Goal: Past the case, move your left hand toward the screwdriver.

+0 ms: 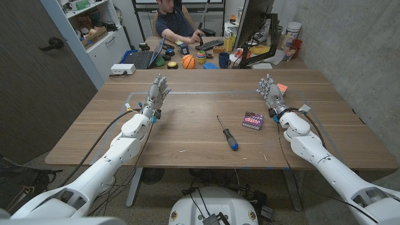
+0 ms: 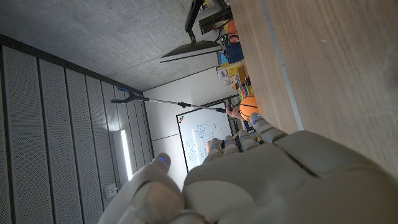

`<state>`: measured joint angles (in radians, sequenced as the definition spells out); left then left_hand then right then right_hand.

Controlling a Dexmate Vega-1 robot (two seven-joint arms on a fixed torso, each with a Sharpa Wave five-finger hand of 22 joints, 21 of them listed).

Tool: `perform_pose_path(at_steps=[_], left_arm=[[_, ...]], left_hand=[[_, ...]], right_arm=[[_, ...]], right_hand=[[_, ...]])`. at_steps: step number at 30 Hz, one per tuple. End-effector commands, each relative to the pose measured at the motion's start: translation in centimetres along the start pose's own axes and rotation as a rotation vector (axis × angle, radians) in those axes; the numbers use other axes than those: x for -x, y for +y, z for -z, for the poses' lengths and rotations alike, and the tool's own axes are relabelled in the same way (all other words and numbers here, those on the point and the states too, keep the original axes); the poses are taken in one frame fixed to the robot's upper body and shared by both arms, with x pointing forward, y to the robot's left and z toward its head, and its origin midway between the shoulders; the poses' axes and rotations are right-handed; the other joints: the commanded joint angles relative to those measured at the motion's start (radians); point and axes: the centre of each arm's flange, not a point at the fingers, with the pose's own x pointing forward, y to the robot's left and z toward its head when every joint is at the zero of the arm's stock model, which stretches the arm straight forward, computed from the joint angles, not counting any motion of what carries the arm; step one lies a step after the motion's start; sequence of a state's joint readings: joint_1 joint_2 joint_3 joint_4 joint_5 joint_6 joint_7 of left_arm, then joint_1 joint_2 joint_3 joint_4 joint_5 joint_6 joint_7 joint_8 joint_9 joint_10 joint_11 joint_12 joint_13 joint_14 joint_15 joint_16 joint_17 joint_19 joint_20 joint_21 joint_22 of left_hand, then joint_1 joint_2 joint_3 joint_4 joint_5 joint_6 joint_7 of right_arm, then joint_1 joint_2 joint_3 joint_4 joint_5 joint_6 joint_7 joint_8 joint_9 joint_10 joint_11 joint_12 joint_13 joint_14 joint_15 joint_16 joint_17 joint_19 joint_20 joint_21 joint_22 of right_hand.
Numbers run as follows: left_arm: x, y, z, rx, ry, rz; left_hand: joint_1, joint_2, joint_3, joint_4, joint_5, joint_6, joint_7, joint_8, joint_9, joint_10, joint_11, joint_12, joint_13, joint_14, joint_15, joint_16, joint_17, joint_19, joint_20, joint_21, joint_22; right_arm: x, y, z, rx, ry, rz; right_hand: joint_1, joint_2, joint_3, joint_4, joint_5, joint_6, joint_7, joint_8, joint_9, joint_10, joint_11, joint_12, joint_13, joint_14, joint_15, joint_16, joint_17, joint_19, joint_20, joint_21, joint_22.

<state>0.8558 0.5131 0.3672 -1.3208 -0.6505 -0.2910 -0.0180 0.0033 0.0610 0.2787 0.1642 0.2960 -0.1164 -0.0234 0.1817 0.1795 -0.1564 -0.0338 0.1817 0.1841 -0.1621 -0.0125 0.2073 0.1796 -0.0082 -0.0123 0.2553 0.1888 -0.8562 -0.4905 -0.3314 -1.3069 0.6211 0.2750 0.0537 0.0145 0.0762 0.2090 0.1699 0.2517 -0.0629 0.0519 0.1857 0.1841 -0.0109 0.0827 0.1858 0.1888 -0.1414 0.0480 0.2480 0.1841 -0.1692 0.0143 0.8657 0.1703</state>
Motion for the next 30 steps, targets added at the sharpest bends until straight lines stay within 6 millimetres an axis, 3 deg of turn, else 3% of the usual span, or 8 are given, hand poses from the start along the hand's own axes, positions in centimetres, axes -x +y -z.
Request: perform_pose_path(at_steps=[1,30], left_arm=[[0.5,-0.19,-0.02,0.005,-0.001,-0.006],[0.8,-0.17,-0.04,0.007,-0.004,-0.009]], left_hand=[[0.001,0.01,0.005,0.002,0.006,-0.007,0.001,0.005,0.003,-0.011,0.0,0.006,0.001,-0.008,0.0,0.005,0.004,-0.002,-0.005,0.003,0.002],[0.002,0.012,-0.005,0.002,0.009,-0.004,-0.004,0.007,0.003,-0.008,0.001,0.006,0.001,-0.004,0.0,0.007,0.004,0.002,-0.003,-0.003,0.002]], right_arm=[[0.47,-0.23,0.07,-0.014,0.002,0.007],[0.78,-0.29,0.18,-0.017,0.006,0.011]], right_hand=[[0.005,0.036,0.007,-0.002,0.007,-0.008,-0.002,0.005,0.004,-0.001,0.006,0.006,0.004,-0.008,0.003,0.006,0.002,-0.064,-0.001,0.009,0.001],[0.006,0.038,0.001,-0.002,0.008,-0.008,-0.004,0.005,0.004,0.0,0.007,0.006,0.004,-0.008,0.002,0.003,0.002,-0.06,-0.002,-0.006,0.002]])
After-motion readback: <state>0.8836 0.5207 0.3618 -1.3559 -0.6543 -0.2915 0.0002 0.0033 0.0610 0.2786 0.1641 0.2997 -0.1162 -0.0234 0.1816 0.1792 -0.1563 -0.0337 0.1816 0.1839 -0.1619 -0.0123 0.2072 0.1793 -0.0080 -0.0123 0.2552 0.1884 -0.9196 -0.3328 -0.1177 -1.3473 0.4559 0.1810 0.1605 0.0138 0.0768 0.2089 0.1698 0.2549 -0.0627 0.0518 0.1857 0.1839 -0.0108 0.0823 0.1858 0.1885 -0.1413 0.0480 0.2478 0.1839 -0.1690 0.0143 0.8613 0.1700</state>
